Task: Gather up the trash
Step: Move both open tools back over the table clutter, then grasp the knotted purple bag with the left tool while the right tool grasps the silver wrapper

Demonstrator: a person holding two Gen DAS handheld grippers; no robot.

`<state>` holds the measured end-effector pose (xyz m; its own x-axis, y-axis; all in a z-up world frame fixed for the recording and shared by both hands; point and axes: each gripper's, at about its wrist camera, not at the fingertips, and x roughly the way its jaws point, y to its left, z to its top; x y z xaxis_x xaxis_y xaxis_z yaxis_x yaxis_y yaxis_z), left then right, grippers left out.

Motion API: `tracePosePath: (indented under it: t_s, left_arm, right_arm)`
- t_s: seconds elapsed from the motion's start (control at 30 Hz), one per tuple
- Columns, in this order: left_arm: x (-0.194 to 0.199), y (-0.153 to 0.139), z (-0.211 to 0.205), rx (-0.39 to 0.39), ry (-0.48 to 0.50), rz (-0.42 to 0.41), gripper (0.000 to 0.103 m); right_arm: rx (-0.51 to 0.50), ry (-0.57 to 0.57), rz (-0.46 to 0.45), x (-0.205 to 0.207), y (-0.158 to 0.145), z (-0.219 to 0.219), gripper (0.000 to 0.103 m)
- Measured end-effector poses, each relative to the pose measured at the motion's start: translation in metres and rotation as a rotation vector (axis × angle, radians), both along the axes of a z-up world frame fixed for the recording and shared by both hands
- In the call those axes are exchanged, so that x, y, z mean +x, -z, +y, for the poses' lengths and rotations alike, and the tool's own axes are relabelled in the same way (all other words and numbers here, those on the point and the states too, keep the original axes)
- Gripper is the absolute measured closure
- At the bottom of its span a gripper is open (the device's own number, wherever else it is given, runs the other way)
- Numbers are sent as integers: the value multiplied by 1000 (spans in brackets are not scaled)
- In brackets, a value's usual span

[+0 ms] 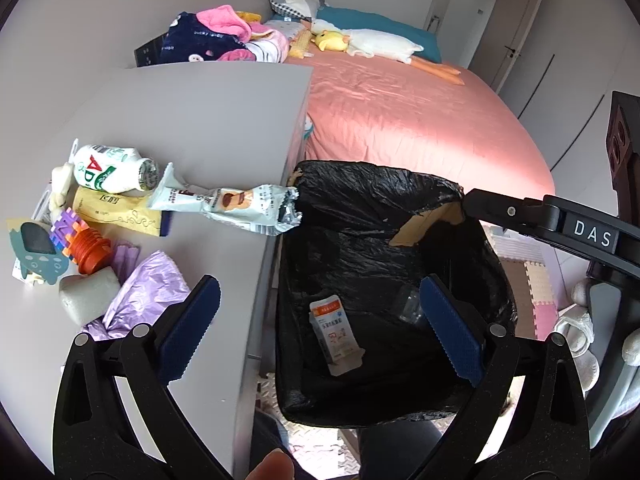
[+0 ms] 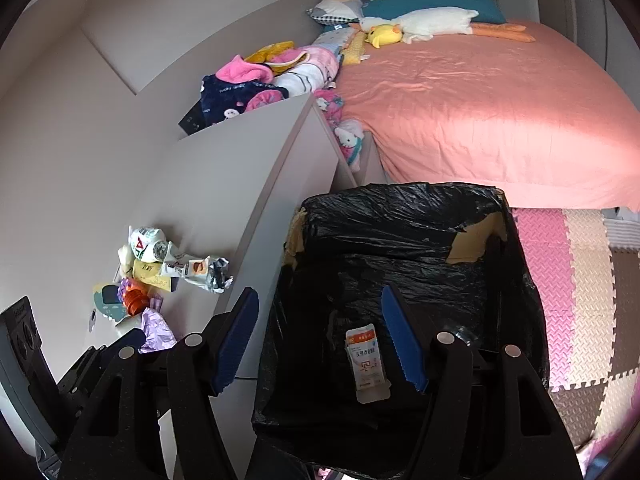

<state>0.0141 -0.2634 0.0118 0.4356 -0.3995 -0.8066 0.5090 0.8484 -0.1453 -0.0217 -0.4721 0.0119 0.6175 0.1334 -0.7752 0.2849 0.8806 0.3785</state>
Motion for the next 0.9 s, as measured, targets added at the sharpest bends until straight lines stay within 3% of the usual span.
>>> tracePosePath:
  t_s: [0.43,0.9]
  left_arm:
    - [5,2,76,24,-115,-15,7]
    - [24,40,145,61,-185,55,7]
  right_arm:
    - [-35,-158,-21,29,1,67,38]
    - [-75,-288,-20,61,4,130,38]
